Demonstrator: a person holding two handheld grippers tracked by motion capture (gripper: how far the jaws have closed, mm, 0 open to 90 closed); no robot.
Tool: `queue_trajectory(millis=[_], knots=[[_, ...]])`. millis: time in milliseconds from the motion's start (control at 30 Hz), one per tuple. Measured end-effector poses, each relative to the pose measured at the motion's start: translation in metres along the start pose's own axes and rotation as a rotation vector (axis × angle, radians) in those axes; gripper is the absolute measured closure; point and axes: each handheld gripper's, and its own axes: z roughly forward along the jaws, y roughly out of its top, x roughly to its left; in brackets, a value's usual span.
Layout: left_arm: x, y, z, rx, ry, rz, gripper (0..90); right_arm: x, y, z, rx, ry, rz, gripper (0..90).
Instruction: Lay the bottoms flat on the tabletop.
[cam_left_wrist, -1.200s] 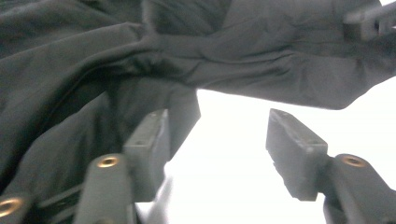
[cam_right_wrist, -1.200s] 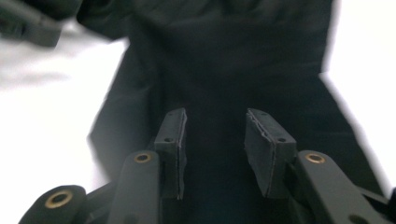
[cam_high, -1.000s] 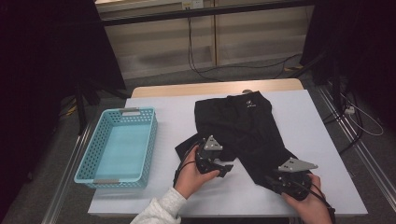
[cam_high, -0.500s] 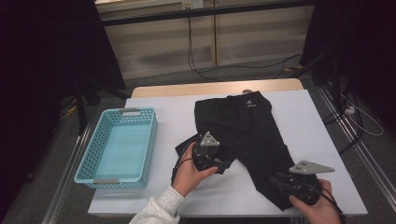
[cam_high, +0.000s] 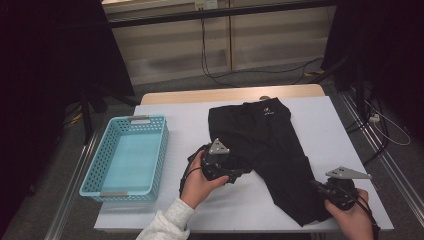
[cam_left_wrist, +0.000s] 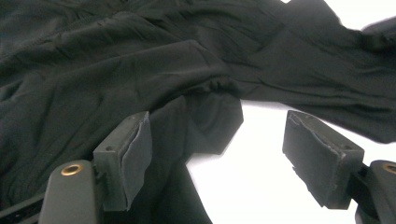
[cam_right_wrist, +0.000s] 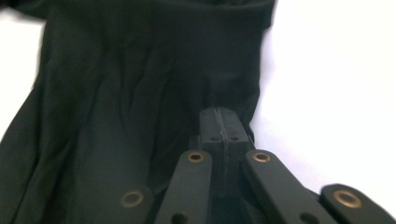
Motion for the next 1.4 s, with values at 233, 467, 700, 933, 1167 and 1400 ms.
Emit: queue_trajectory(millis=[233,467,700,933,1167,1400], knots=[[0.001,0.000,-0.005,-0.002,0.013,0.001,24.7,0.002,-0.011,-0.020,0.052,0.026,0.001,90.0],[0.004,-0.001,-0.008,-0.005,0.026,0.000,24.3,-0.009,0.002,-0.015,-0.031,-0.069,-0.012,69.0],[0.009,0.002,-0.008,-0.016,0.029,-0.008,21.1,-0.014,0.010,0.012,-0.012,-0.028,-0.002,89.8],[0.017,-0.001,-0.009,-0.013,0.028,-0.037,21.4,-0.014,0.000,-0.001,0.001,0.014,-0.003,90.0],[0.016,-0.001,-0.008,0.003,0.029,-0.031,21.3,-0.015,-0.005,-0.012,-0.007,0.016,0.003,75.8],[0.021,-0.003,-0.015,0.003,0.048,-0.041,21.0,-0.022,0.012,0.004,-0.044,-0.033,0.022,63.7]])
